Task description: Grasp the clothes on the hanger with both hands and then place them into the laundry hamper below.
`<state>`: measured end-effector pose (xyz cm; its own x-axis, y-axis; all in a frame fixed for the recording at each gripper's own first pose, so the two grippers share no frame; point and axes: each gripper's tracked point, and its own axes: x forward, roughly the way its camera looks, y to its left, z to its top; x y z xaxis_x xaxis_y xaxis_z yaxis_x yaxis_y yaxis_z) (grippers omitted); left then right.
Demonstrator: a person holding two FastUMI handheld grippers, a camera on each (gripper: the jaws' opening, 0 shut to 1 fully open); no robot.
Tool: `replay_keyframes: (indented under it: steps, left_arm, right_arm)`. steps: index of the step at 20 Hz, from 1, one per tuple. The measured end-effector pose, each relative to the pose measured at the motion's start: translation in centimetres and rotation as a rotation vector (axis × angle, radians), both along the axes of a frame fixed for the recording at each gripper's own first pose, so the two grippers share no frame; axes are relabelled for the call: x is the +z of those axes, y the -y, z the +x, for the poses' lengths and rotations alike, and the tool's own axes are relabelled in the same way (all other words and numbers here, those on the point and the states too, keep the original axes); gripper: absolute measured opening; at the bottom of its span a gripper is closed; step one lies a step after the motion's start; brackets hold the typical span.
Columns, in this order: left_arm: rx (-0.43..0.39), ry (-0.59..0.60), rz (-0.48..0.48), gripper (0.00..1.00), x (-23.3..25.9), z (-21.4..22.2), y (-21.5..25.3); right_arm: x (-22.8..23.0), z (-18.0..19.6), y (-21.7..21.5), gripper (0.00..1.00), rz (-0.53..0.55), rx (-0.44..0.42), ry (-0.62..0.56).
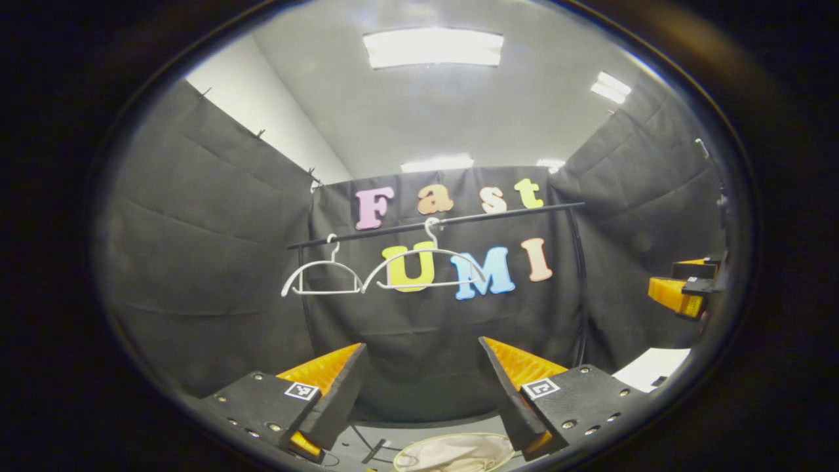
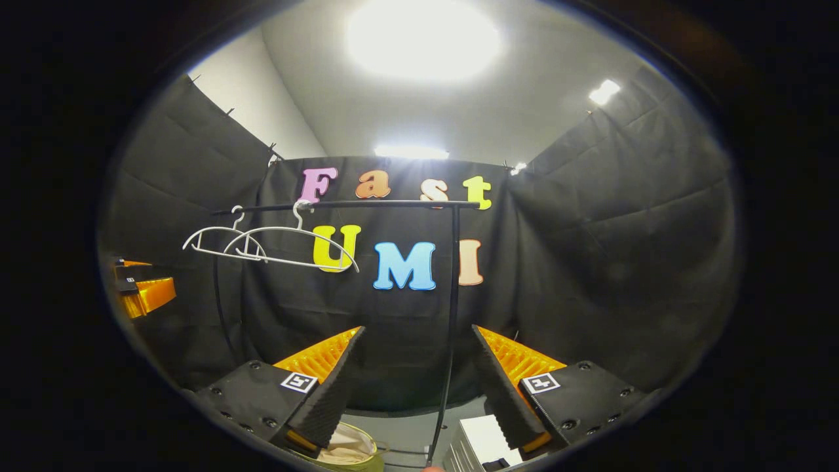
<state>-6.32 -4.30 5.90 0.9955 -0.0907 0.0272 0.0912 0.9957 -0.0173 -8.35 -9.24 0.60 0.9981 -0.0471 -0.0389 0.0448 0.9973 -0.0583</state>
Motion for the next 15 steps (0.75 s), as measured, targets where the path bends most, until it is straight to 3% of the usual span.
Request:
replay_keyframes:
  steps: [15]
  left_arm:
    - [0.001,0.016,0.000,0.97,0.4,1.2,-0.2]
  right_arm:
    - [0.2,1.2,-0.9,0.97,-0.007,0.015,0.006]
